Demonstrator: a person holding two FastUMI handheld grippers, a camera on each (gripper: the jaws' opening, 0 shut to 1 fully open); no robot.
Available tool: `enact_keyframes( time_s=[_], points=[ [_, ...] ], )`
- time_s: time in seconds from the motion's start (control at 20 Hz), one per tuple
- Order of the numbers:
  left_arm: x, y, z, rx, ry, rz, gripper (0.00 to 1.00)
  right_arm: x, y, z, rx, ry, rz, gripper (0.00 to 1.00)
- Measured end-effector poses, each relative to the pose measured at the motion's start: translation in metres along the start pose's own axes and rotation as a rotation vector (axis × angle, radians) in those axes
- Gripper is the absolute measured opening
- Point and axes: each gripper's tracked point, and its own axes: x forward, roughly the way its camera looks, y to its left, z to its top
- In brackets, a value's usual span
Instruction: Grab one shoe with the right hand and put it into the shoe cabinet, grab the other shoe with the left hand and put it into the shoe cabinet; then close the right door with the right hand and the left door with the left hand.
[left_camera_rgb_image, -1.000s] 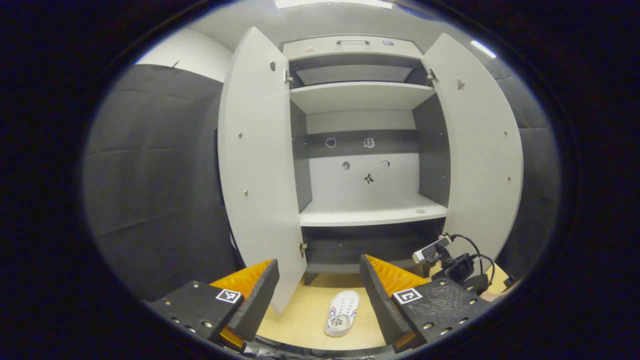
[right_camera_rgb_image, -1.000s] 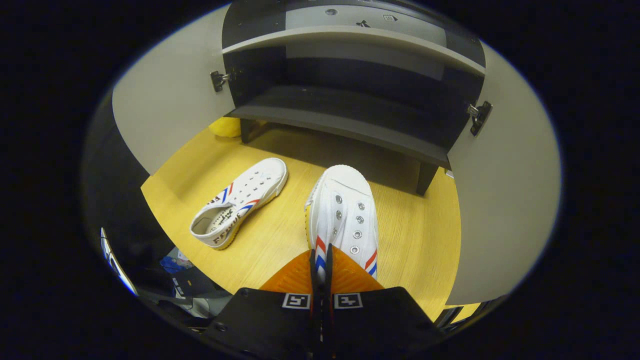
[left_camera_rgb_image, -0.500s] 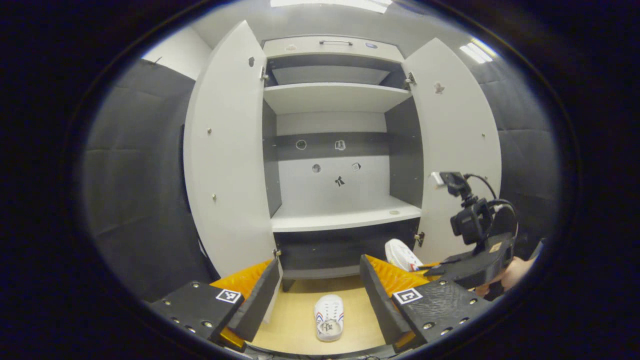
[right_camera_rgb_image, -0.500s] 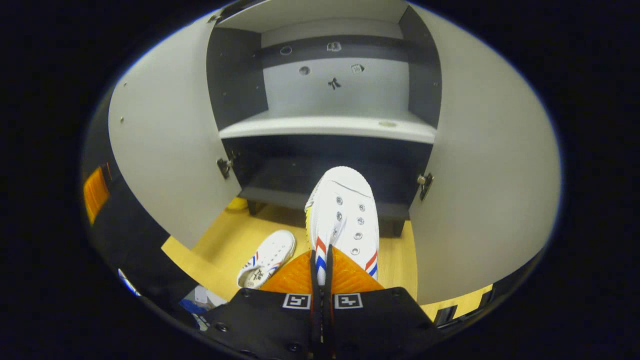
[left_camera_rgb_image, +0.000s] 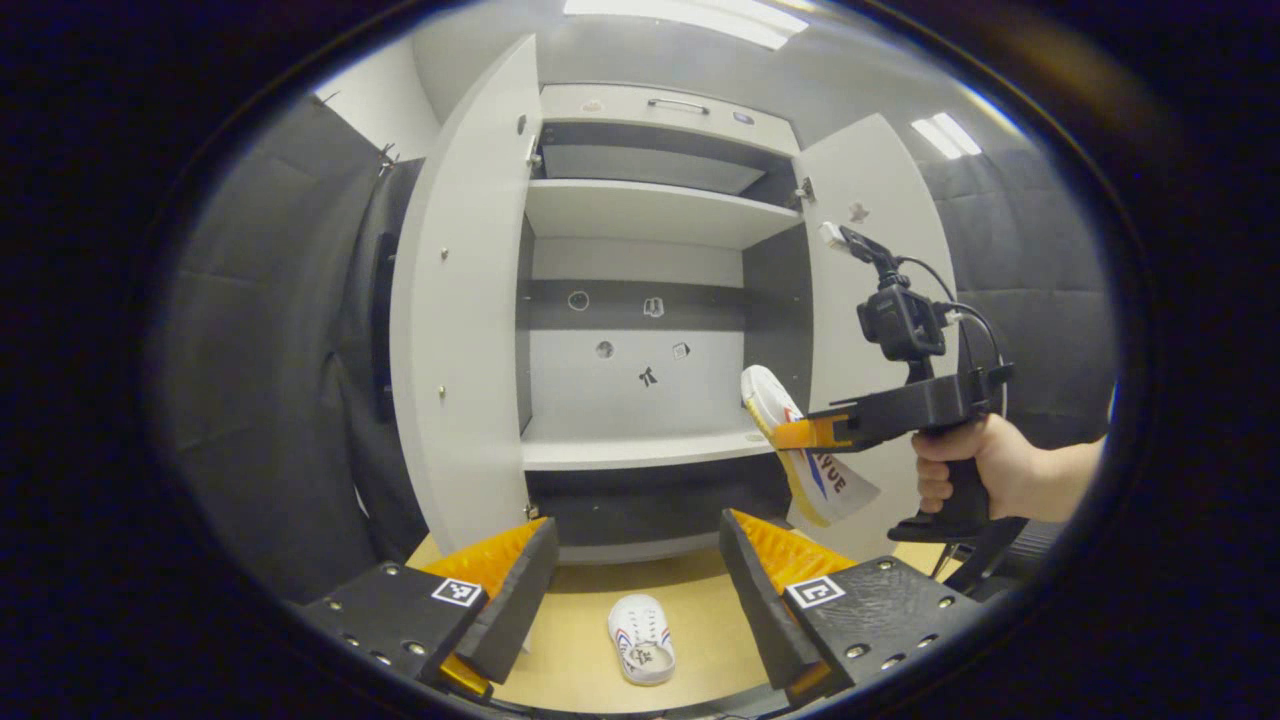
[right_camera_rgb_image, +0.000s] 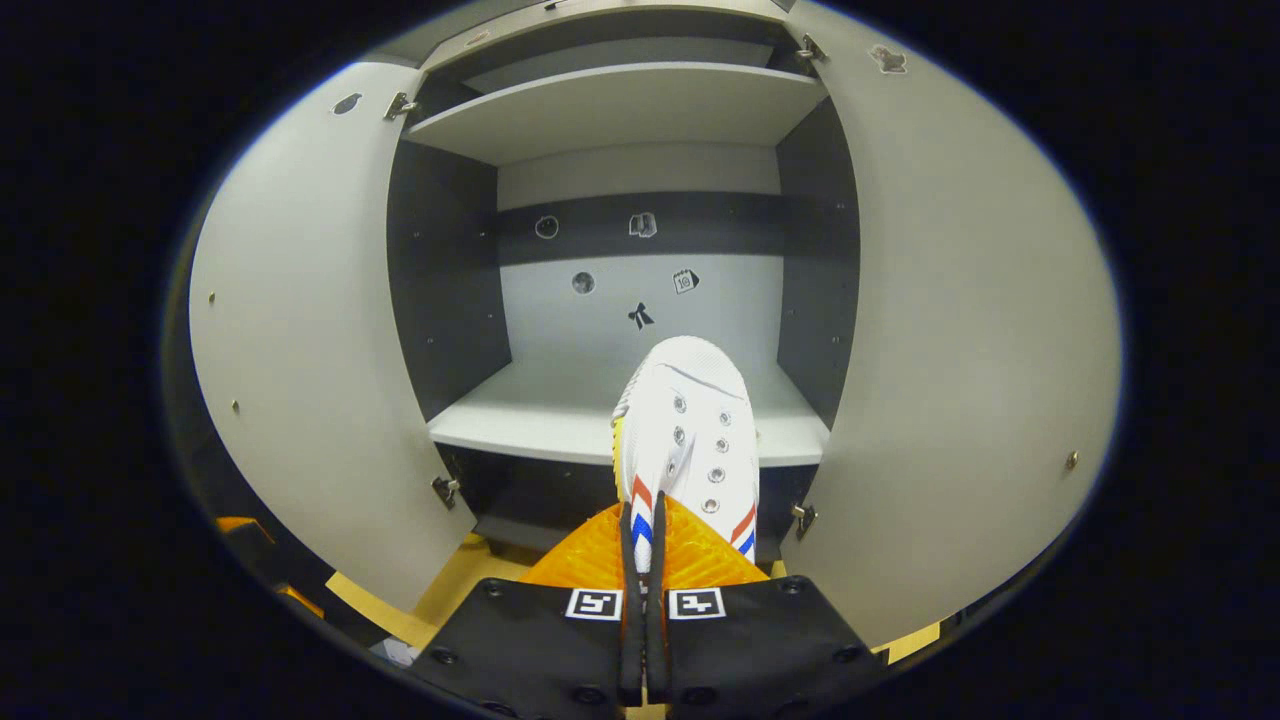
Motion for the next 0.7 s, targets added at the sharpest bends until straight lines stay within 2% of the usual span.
enact_keyframes(
  time_s=[0.05, 0.15, 0.2, 0.25, 0.35, 0.4, 0.45, 0.5, 0.65, 0.7],
  points=[
    [0.001, -0.004, 0.001, -0.003, -0.012, -0.02, 0.93, 0.002, 0.001, 0.01, 0.006, -0.021, -0.002, 0.03],
    [0.0, -0.006, 0.001, 0.036, -0.004, -0.061, 0.9, 0.009, 0.003, 0.038, 0.027, -0.077, 0.011, 0.03],
    [0.0, -0.004, 0.003, 0.061, -0.011, -0.071, 0.96, 0.016, 0.001, 0.049, 0.028, -0.097, 0.008, 0.0],
    [0.002, -0.003, 0.008, 0.071, -0.025, -0.083, 0.97, 0.022, -0.001, 0.058, 0.029, -0.111, 0.003, 0.0],
    [0.007, -0.007, 0.011, 0.063, -0.045, -0.089, 0.9, 0.039, -0.004, 0.079, 0.04, -0.144, 0.0, 0.0],
    [0.009, -0.006, 0.012, 0.054, -0.048, -0.083, 0.96, 0.047, -0.005, 0.09, 0.044, -0.16, 0.002, 0.03],
    [0.01, -0.003, 0.012, 0.045, -0.049, -0.072, 0.96, 0.059, -0.008, 0.099, 0.046, -0.173, 0.002, 0.03],
    [0.013, 0.0, 0.012, 0.037, -0.044, -0.055, 0.9, 0.069, -0.01, 0.104, 0.047, -0.177, -0.002, 0.03],
    [0.023, 0.013, 0.014, 0.025, -0.039, 0.015, 0.93, 0.104, -0.013, 0.116, 0.039, -0.183, 0.004, 0.03],
    [0.026, 0.016, 0.013, 0.024, -0.039, 0.039, 0.93, 0.116, -0.013, 0.119, 0.044, -0.185, 0.011, 0.0]
  ],
)
